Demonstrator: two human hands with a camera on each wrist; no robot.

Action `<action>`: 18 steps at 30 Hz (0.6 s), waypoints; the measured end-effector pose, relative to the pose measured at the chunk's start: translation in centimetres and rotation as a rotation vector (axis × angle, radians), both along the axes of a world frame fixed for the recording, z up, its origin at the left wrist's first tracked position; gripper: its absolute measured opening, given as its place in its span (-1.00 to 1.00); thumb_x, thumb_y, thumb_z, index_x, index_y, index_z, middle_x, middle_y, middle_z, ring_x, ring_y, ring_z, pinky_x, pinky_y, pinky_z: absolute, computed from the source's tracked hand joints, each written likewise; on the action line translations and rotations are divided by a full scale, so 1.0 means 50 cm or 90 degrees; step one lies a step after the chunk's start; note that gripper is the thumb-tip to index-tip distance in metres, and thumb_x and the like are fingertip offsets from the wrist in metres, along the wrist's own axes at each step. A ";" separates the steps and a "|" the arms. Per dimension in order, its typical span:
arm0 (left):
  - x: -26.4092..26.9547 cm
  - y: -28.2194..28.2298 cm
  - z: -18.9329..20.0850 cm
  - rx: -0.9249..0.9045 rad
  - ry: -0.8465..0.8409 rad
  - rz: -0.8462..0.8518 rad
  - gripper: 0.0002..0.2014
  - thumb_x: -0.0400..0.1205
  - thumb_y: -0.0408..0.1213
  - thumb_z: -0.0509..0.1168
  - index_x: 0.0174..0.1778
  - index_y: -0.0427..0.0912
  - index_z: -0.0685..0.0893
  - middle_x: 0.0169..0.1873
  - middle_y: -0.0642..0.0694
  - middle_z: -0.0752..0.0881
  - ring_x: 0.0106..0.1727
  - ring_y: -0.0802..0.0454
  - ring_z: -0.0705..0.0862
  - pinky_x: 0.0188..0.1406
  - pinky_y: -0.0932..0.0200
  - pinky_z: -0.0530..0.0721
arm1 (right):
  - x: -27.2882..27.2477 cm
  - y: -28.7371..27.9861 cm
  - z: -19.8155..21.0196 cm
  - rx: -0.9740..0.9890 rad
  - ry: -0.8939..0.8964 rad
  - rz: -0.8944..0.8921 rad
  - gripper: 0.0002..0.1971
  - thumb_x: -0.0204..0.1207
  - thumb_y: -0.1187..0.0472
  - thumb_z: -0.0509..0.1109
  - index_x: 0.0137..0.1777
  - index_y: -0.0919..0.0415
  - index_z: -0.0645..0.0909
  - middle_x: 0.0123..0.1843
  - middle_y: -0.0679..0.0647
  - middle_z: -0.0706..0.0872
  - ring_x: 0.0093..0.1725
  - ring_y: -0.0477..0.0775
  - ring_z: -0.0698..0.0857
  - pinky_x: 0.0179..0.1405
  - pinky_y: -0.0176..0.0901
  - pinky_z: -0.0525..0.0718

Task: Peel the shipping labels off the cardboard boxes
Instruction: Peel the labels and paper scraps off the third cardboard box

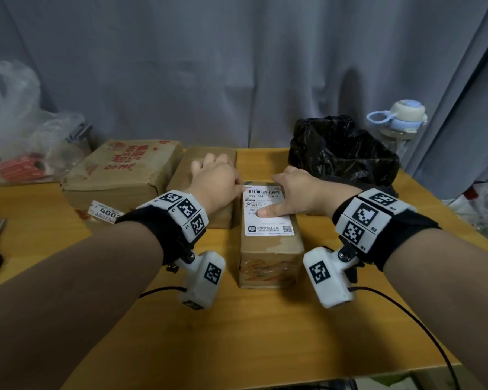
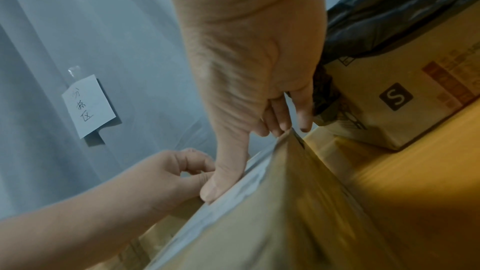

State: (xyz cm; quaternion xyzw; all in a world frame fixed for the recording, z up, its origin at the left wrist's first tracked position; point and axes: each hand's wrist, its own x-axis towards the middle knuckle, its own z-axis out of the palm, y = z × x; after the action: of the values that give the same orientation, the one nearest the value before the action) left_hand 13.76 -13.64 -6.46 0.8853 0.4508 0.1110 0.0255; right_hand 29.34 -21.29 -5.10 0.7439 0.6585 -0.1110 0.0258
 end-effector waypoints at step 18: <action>-0.013 -0.106 0.055 -0.242 0.242 -0.192 -0.34 0.63 0.15 0.17 0.62 -0.01 0.21 0.55 0.00 0.39 0.50 -0.03 0.40 0.48 0.07 0.35 | -0.002 -0.093 -0.002 0.010 0.100 -0.013 -0.30 0.42 -0.21 0.40 0.51 0.01 0.33 0.32 0.16 0.54 0.12 0.10 0.61 0.00 -0.19 0.58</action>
State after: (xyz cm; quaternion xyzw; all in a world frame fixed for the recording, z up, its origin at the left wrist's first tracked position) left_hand 13.12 -18.92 -3.72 0.9266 0.3235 -0.1480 0.1219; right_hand 29.25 -25.93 -5.19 0.7399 0.6516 -0.1641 -0.0327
